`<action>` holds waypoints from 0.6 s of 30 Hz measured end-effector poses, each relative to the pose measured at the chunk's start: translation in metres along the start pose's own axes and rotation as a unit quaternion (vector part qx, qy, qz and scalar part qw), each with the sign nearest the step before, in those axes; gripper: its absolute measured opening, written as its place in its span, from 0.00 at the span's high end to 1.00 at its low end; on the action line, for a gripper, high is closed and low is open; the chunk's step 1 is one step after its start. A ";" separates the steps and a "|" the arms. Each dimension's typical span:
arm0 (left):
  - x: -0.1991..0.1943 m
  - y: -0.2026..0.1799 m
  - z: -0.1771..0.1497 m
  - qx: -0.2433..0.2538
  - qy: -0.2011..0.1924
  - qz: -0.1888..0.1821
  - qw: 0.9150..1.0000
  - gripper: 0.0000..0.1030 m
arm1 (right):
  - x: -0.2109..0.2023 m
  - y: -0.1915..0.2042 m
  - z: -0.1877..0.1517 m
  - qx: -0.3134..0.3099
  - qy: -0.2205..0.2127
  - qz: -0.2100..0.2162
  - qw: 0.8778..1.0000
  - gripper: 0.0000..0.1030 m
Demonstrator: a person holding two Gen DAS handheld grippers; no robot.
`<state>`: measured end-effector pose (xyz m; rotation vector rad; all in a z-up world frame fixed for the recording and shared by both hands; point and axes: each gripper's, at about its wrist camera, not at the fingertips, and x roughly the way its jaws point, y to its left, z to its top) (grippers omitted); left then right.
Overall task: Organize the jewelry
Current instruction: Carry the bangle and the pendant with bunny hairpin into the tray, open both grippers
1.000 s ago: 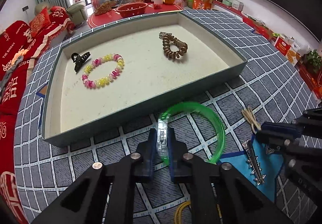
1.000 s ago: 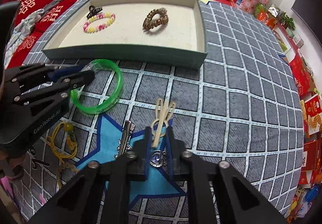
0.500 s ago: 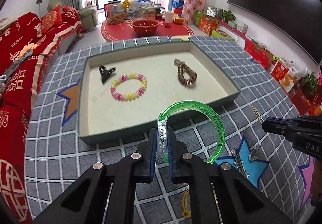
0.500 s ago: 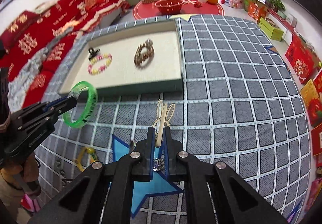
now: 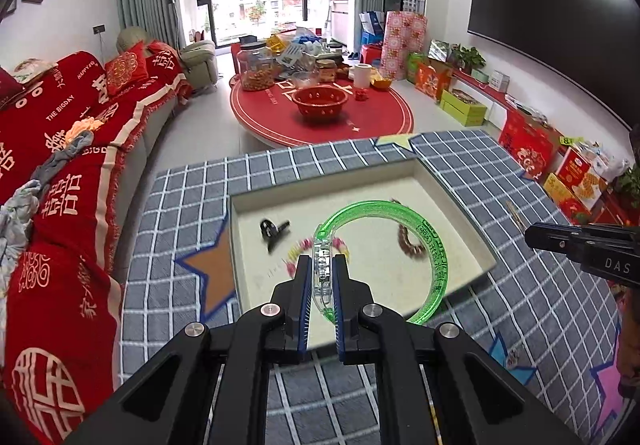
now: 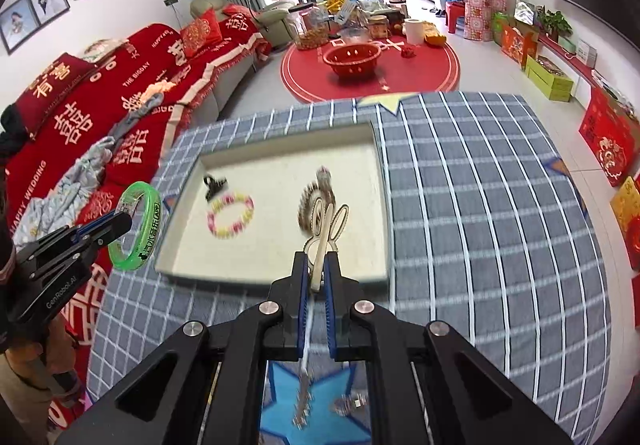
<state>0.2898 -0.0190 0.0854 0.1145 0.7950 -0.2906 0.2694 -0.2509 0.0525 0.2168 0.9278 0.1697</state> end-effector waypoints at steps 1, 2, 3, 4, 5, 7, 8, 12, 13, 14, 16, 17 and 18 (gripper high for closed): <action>0.004 0.003 0.006 -0.002 0.000 0.005 1.000 0.78 | 0.003 0.001 0.007 0.001 -0.002 0.001 1.000 0.92; 0.009 0.006 0.011 -0.003 0.001 0.010 1.000 0.78 | 0.006 0.001 0.013 0.001 -0.003 0.002 1.000 0.92; 0.014 0.008 0.014 -0.004 0.003 0.013 1.000 0.78 | 0.010 0.002 0.020 0.003 -0.004 0.004 1.000 0.92; 0.021 0.011 0.018 -0.007 0.006 0.018 1.000 0.78 | 0.014 0.002 0.024 0.005 -0.004 0.005 1.000 0.92; 0.029 0.014 0.020 -0.010 0.010 0.022 1.000 0.78 | 0.018 0.002 0.029 0.006 -0.003 0.006 1.000 0.92; 0.043 0.019 0.021 -0.015 0.019 0.026 0.999 0.78 | 0.030 0.002 0.036 0.004 0.000 0.003 1.000 0.92; 0.055 0.022 0.021 -0.020 0.027 0.027 0.999 0.78 | 0.037 0.002 0.039 0.005 0.004 0.002 1.000 0.92; 0.090 0.027 0.014 -0.029 0.053 0.029 0.998 0.78 | 0.065 -0.001 0.042 0.009 0.020 -0.006 1.000 0.92; 0.099 0.027 0.011 -0.029 0.060 0.030 0.997 0.78 | 0.072 -0.004 0.042 0.009 0.025 -0.008 1.000 0.92; 0.108 0.027 0.009 -0.029 0.066 0.031 0.997 0.78 | 0.081 -0.006 0.042 0.010 0.031 -0.013 0.999 0.92; 0.119 0.023 0.005 -0.028 0.072 0.033 0.996 0.78 | 0.094 -0.009 0.039 0.011 0.039 -0.019 0.999 0.92; 0.127 0.023 0.003 -0.028 0.077 0.034 0.996 0.78 | 0.100 -0.011 0.038 0.011 0.043 -0.023 0.999 0.92; 0.131 0.022 0.002 -0.028 0.080 0.035 0.996 0.78 | 0.107 -0.013 0.036 0.010 0.048 -0.026 0.998 0.92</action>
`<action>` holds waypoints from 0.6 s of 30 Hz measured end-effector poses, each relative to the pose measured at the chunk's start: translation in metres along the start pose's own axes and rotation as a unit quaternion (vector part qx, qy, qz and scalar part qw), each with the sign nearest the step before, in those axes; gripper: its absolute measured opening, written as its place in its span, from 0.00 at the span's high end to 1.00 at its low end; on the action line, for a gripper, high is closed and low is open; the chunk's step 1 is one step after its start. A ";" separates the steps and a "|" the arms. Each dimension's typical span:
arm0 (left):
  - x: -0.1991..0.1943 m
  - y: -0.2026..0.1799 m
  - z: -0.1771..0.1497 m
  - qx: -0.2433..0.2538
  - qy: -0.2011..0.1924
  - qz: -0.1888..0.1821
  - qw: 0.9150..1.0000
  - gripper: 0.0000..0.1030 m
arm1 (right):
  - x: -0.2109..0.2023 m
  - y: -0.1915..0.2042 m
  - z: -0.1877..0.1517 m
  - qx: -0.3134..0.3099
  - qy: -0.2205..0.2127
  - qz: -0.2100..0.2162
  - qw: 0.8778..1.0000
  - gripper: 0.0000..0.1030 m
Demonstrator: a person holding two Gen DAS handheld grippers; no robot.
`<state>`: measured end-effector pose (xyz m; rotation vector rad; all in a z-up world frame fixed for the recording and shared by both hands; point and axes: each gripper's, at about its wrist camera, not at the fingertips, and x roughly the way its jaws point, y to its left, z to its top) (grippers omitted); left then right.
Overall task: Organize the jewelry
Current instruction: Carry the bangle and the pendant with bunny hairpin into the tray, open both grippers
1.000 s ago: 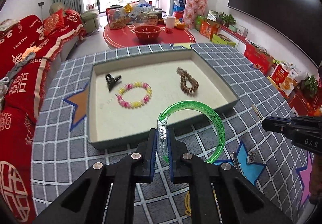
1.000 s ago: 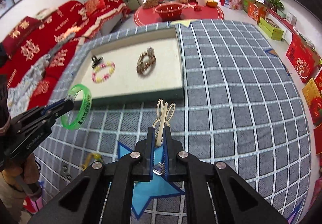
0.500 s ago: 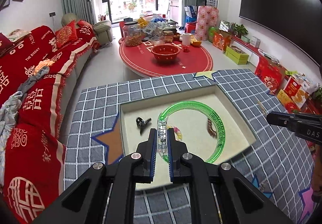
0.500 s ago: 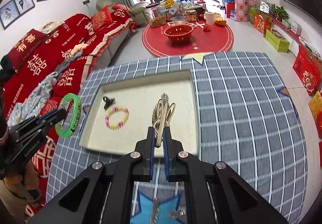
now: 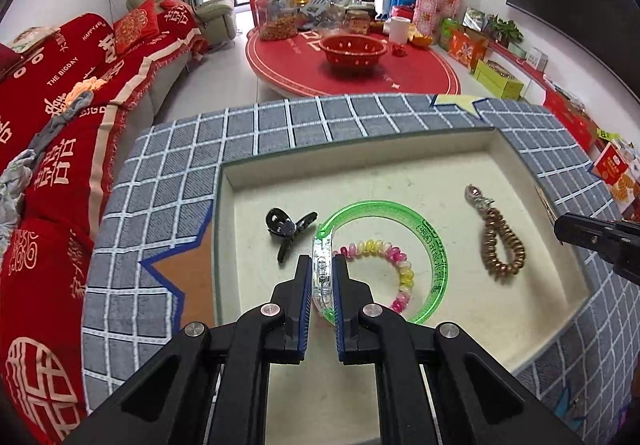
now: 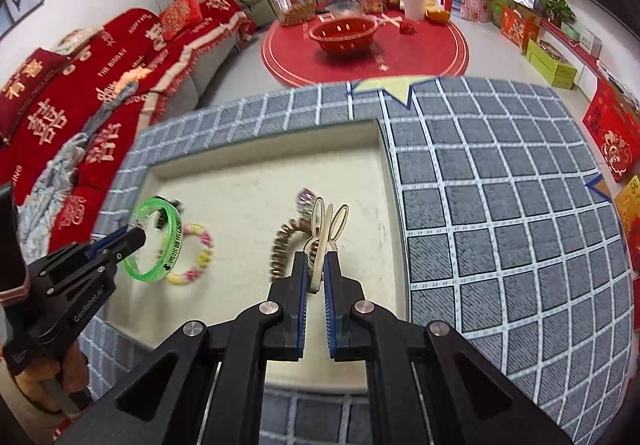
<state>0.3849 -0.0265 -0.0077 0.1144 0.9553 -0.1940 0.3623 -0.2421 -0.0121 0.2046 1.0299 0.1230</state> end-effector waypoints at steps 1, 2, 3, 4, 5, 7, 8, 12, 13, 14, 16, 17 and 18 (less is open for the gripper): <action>0.005 -0.002 -0.001 0.001 0.003 0.003 1.000 0.78 | 0.006 -0.002 -0.001 0.000 0.004 -0.003 1.000 0.92; 0.009 -0.002 -0.001 0.002 0.006 0.005 1.000 0.78 | 0.012 -0.003 -0.002 0.000 0.008 -0.006 1.000 0.92; 0.011 -0.002 -0.002 0.003 0.007 0.006 1.000 0.78 | 0.015 -0.004 -0.003 0.000 0.011 -0.007 1.000 0.92; 0.013 -0.003 -0.003 0.004 0.008 0.008 1.000 0.78 | 0.020 -0.006 -0.004 0.000 0.015 -0.008 1.000 0.92; 0.016 -0.004 -0.004 0.006 0.009 0.011 1.000 0.78 | 0.024 -0.007 -0.005 0.001 0.018 -0.009 1.000 0.92; 0.019 -0.005 -0.005 0.012 0.011 0.018 1.000 0.78 | 0.029 -0.007 -0.007 0.001 0.022 -0.011 1.000 0.92; 0.020 -0.005 -0.006 0.014 0.011 0.019 1.000 0.78 | 0.032 -0.008 -0.008 0.002 0.024 -0.012 1.000 0.92; 0.020 -0.010 -0.008 0.024 0.005 0.033 0.999 0.77 | 0.037 -0.011 -0.012 0.006 0.030 -0.013 0.999 0.92; 0.020 -0.011 -0.009 0.027 0.005 0.035 0.999 0.77 | 0.038 -0.011 -0.012 0.007 0.031 -0.013 0.999 0.92; 0.021 -0.012 -0.009 0.030 0.005 0.039 0.999 0.77 | 0.039 -0.011 -0.013 0.007 0.032 -0.013 0.999 0.92; 0.020 -0.014 -0.009 0.035 0.004 0.044 0.998 0.77 | 0.038 -0.009 -0.014 0.005 0.031 -0.016 0.999 0.91; 0.020 -0.015 -0.009 0.036 0.004 0.046 0.998 0.77 | 0.038 -0.009 -0.014 0.004 0.032 -0.018 0.999 0.91; 0.019 -0.015 -0.010 0.035 0.003 0.047 0.998 0.77 | 0.038 -0.008 -0.013 0.004 0.032 -0.019 0.999 0.91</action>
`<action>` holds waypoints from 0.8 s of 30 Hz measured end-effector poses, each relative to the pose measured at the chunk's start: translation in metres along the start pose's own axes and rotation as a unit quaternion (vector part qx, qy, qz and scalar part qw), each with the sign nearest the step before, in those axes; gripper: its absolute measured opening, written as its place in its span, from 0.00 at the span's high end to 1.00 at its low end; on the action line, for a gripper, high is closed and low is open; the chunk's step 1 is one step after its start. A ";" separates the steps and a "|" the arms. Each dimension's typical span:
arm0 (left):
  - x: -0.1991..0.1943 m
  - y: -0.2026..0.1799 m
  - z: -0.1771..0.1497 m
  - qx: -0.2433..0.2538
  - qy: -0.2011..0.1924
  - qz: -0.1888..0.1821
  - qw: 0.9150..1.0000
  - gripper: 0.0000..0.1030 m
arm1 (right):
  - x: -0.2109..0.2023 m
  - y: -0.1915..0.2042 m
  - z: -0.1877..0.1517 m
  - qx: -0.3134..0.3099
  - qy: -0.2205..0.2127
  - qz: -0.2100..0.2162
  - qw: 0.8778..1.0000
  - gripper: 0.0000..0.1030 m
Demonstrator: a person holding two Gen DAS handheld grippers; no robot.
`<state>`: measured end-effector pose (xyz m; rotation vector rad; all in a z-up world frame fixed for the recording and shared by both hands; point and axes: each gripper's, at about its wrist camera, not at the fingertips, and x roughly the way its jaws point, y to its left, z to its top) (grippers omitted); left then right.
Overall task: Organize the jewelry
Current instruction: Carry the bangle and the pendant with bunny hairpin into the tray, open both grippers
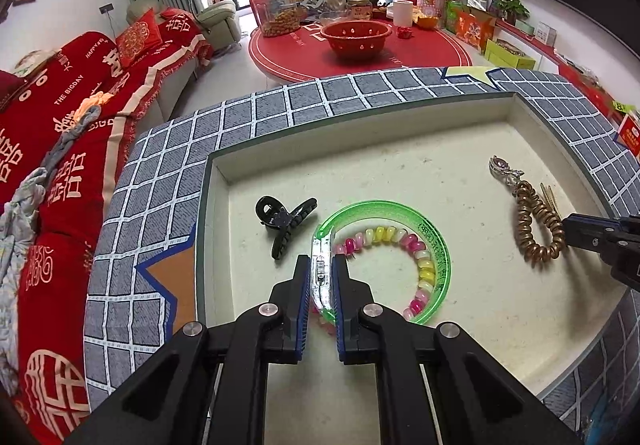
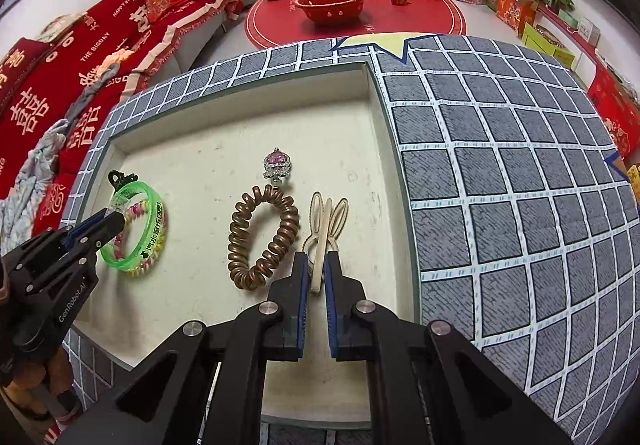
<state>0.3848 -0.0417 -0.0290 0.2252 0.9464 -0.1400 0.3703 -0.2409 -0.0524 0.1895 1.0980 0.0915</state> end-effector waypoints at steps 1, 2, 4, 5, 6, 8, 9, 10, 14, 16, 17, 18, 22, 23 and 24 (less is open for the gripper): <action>-0.001 0.000 0.000 -0.001 -0.002 0.001 1.000 0.77 | 0.000 0.000 0.000 0.000 0.001 0.000 1.000 0.91; -0.002 0.000 0.000 -0.003 -0.004 0.002 1.000 0.77 | 0.000 0.000 0.000 0.000 0.002 0.001 1.000 0.91; -0.005 0.000 -0.001 -0.005 -0.008 0.003 1.000 0.77 | 0.000 0.001 -0.001 0.002 0.003 0.002 1.000 0.91; -0.007 0.001 -0.001 -0.006 -0.011 0.003 1.000 0.77 | 0.000 0.001 -0.001 0.003 0.004 0.004 1.000 0.90; -0.008 0.001 -0.001 -0.006 -0.011 0.002 1.000 0.77 | 0.000 0.001 -0.001 0.006 0.005 0.007 1.000 0.88; -0.011 0.001 -0.001 -0.004 -0.014 0.002 1.000 0.77 | -0.003 0.000 -0.003 0.010 0.003 0.014 1.000 0.78; -0.012 0.001 -0.001 -0.002 -0.016 0.004 1.000 0.77 | -0.004 -0.001 -0.004 0.012 0.001 0.015 1.000 0.62; -0.013 0.002 -0.001 -0.001 -0.018 0.005 1.000 0.77 | -0.008 -0.001 -0.005 0.014 -0.006 0.019 1.000 0.51; -0.017 0.005 -0.001 -0.004 -0.022 0.004 1.000 0.77 | -0.020 0.002 -0.006 0.022 -0.027 0.043 0.998 0.50; -0.020 0.006 0.000 -0.005 -0.025 0.004 1.000 0.77 | -0.028 0.004 -0.007 0.026 -0.038 0.052 0.998 0.50; -0.022 0.007 0.000 -0.006 -0.027 0.004 1.000 0.77 | -0.030 0.005 -0.005 0.028 -0.040 0.053 0.997 0.50; -0.024 0.007 0.000 -0.005 -0.028 0.003 1.000 0.77 | -0.034 0.006 -0.006 0.030 -0.045 0.055 0.997 0.50; -0.035 0.008 -0.003 -0.004 -0.039 0.003 0.999 0.77 | -0.048 0.008 -0.008 0.036 -0.058 0.063 0.996 0.50; -0.039 0.008 -0.004 -0.005 -0.041 0.001 0.999 0.77 | -0.052 0.009 -0.009 0.037 -0.061 0.065 0.995 0.50; -0.042 0.008 -0.005 -0.006 -0.043 0.000 0.999 0.77 | -0.055 0.010 -0.011 0.037 -0.063 0.065 0.995 0.50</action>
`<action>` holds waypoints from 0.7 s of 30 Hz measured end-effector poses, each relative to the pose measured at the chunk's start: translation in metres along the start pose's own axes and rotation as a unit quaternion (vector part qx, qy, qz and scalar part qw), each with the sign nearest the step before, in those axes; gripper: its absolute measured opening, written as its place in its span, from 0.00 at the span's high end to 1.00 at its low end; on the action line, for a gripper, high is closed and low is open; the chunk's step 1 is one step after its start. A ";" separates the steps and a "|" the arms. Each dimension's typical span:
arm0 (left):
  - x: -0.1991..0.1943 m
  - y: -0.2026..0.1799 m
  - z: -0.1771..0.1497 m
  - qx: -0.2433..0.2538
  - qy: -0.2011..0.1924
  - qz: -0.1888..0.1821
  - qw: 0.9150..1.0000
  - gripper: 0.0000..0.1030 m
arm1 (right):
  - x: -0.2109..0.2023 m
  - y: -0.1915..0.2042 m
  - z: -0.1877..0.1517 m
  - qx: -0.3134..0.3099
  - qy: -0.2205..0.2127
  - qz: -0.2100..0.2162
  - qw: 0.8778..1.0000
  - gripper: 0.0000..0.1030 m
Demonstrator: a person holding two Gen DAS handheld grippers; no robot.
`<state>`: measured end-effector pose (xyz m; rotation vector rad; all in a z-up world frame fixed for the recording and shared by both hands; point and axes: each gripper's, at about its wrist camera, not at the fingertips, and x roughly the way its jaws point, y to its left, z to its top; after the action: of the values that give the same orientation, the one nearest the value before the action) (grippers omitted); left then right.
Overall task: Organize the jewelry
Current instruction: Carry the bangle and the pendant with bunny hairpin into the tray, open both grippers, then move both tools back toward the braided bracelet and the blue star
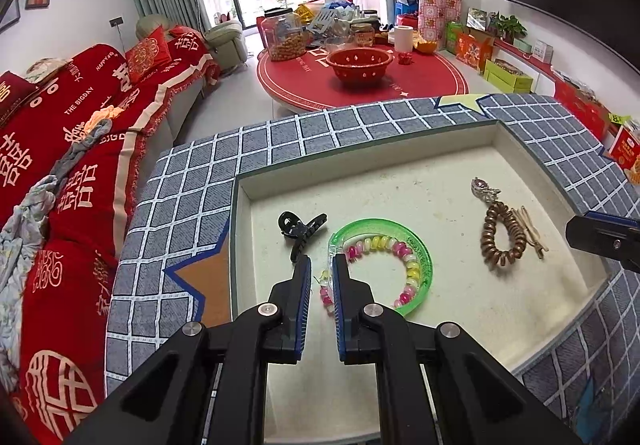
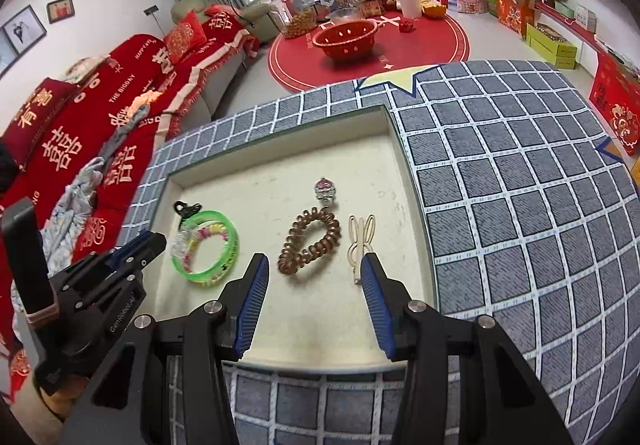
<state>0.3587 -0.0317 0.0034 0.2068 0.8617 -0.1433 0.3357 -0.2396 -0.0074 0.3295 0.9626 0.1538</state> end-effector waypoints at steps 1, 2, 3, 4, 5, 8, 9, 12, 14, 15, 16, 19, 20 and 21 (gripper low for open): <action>-0.004 0.000 0.000 -0.001 -0.002 -0.001 1.000 0.77 | -0.004 0.001 -0.001 0.000 -0.002 0.001 1.000 0.50; -0.007 0.001 -0.001 -0.002 -0.005 -0.002 1.000 0.77 | -0.008 0.002 -0.003 0.001 -0.005 0.002 1.000 0.50; -0.011 0.002 -0.001 -0.003 -0.007 -0.004 1.000 0.77 | -0.011 0.002 -0.005 0.002 -0.007 0.002 1.000 0.49; -0.015 0.002 -0.002 -0.004 -0.010 -0.005 1.000 0.77 | -0.016 0.002 -0.006 0.004 -0.010 0.003 1.000 0.49; -0.019 0.003 -0.003 -0.006 -0.012 -0.007 1.000 0.77 | -0.020 0.002 -0.009 0.006 -0.012 0.005 1.000 0.48; -0.032 0.003 -0.007 -0.013 -0.017 -0.010 1.000 0.08 | -0.031 0.002 -0.015 0.010 -0.017 0.008 1.000 0.47; -0.039 0.004 -0.009 -0.024 -0.029 -0.005 0.999 0.00 | -0.035 0.003 -0.018 0.011 -0.018 0.009 1.000 0.47; -0.056 0.004 -0.013 -0.025 -0.049 -0.011 0.998 0.00 | -0.047 0.003 -0.026 0.013 -0.024 0.011 1.000 0.46; -0.066 0.004 -0.019 -0.026 -0.051 -0.013 0.998 0.00 | -0.056 0.003 -0.033 0.015 -0.027 0.013 0.999 0.43; -0.071 0.004 -0.021 -0.025 -0.053 -0.012 0.998 0.00 | -0.063 0.003 -0.037 0.016 -0.030 0.015 0.999 0.38; -0.076 0.004 -0.024 -0.025 -0.057 -0.011 0.998 0.00 | -0.068 0.003 -0.040 0.017 -0.035 0.017 0.999 0.34; -0.090 0.001 -0.034 -0.022 -0.059 -0.019 0.998 0.00 | -0.083 0.004 -0.051 0.020 -0.045 0.022 0.999 0.21; -0.094 0.001 -0.037 -0.022 -0.056 -0.024 0.998 0.00 | -0.089 0.004 -0.055 0.022 -0.049 0.023 0.998 0.21; -0.097 0.001 -0.041 -0.023 -0.056 -0.027 0.998 0.00 | -0.096 0.004 -0.060 0.024 -0.053 0.026 0.998 0.21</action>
<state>0.2666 -0.0170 0.0514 0.1310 0.7591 -0.1845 0.2323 -0.2498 0.0372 0.4041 0.8533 0.1588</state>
